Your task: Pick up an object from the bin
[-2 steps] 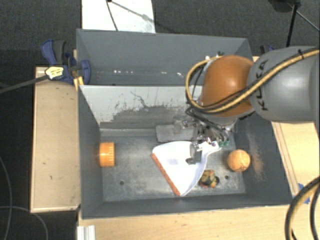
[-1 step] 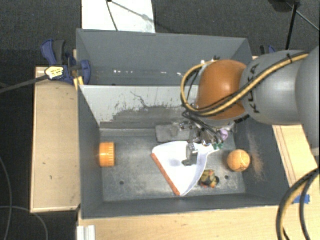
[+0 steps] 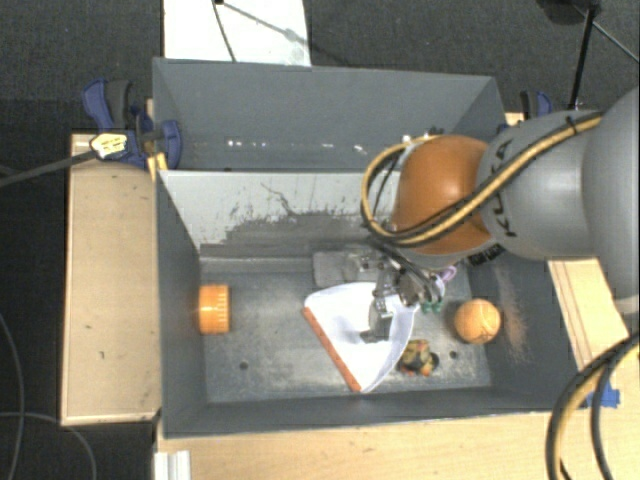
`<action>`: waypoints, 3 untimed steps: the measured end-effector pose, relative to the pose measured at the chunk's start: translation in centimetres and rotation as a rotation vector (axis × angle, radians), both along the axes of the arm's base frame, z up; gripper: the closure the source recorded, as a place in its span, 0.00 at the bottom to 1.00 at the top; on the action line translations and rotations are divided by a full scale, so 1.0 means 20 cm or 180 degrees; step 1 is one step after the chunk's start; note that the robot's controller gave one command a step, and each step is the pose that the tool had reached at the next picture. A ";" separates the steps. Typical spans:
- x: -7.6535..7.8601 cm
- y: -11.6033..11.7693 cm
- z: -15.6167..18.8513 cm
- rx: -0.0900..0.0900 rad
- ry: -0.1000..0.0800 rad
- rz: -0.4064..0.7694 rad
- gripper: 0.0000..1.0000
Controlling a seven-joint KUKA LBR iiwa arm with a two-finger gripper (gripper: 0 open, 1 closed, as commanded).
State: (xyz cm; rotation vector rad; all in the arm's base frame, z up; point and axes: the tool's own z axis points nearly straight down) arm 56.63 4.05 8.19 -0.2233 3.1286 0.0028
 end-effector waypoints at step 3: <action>-0.25 -0.19 -0.06 -0.0006 0.0001 0.0375 1.00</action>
Offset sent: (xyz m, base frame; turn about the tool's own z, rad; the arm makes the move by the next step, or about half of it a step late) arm -0.0517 -0.0376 -0.0119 -0.1212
